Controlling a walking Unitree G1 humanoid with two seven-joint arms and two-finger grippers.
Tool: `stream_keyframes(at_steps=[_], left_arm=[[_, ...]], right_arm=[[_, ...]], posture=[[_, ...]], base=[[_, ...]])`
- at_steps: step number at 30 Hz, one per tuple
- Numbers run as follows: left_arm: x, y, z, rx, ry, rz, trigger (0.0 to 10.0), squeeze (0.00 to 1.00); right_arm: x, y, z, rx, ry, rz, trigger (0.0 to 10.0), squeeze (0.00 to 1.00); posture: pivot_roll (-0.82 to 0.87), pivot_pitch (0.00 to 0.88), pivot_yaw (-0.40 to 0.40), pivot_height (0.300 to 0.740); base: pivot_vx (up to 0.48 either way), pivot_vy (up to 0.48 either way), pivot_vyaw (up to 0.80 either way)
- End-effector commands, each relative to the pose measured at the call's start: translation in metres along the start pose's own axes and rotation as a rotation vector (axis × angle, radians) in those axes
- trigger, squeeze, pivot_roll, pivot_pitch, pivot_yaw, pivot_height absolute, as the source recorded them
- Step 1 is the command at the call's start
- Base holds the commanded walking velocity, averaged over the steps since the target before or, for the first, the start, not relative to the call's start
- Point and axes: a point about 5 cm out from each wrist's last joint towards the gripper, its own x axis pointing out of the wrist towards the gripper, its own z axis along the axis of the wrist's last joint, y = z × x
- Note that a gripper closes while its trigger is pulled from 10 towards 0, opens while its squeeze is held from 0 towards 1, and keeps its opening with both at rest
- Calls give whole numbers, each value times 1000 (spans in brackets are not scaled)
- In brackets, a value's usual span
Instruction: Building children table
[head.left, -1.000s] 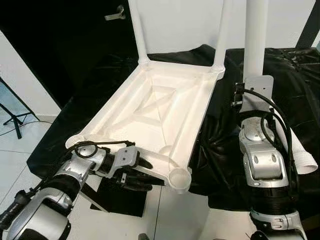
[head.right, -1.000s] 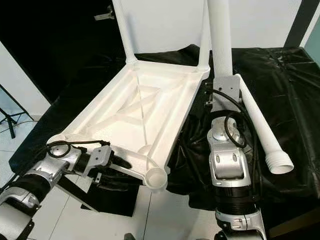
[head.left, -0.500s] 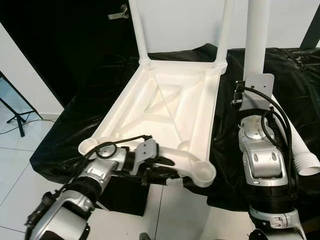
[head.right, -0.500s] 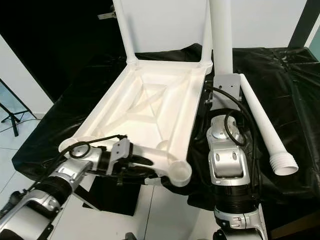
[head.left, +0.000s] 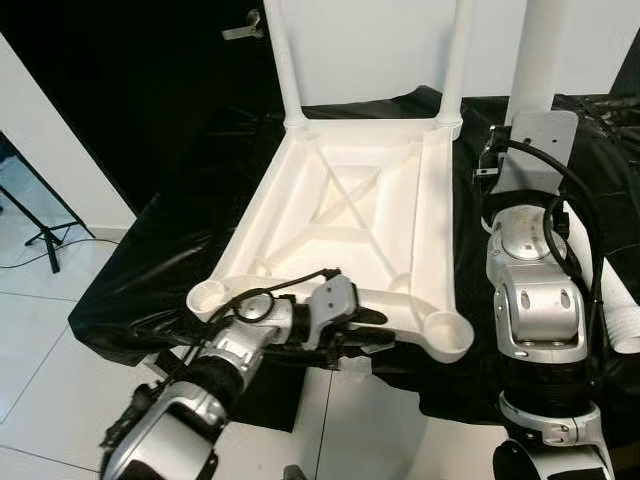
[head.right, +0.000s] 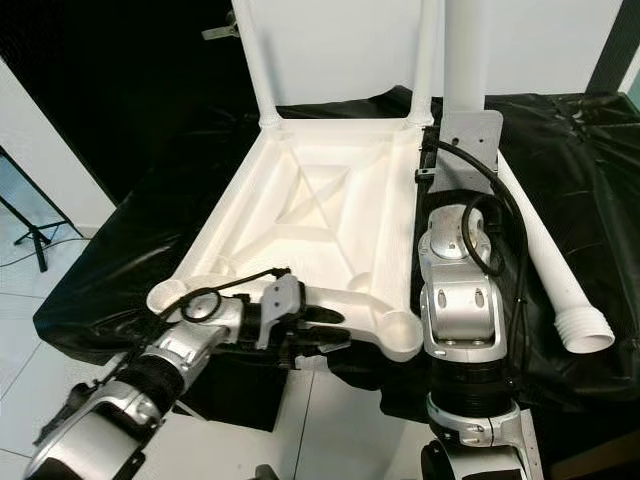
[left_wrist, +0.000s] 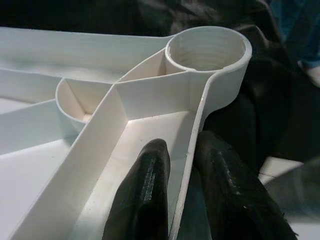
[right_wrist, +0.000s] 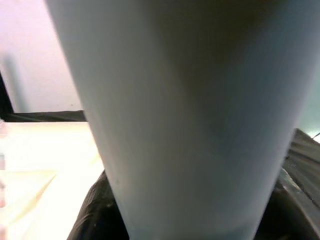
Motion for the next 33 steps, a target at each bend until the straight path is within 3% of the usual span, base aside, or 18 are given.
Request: stream_keyframes(at_steps=[1,13,14,15,16,30,31,33], left_arm=[[11,2,6,12,-11,11,0,0],[26,14,4,-18,46,173,196,0],[27,16,4,-20,49,207,1529,0],[28,18,5,-13,49,244,4353,0],[31,20,6,-8,43,273,10000,0],[43,21,9,-12,33,347,10000,0],[42,22,10,-9,30,349,10000,667],[42,22,10,-7,27,351,10000,698]], right_arm=[[-1,3,5,16,-16,11,10000,0],[-2,6,1,19,5,15,10000,0],[-2,6,-2,17,15,13,10000,0],[-3,5,-5,15,27,9,10000,0],[-5,5,-8,13,37,7,10000,0],[-6,8,-16,16,66,6,10000,0],[-6,8,-16,18,67,3,10000,0],[-7,7,-16,19,68,0,10000,0]], posture=[[-188,0,115,740],[-192,0,124,740],[-191,0,125,740],[-192,0,125,740],[-191,0,124,740],[-187,0,123,740],[-188,0,124,740],[-188,0,124,740]], base=[[0,0,0],[0,0,0],[0,0,0],[0,0,0],[0,0,0],[0,0,0],[0,0,0],[0,0,0]])
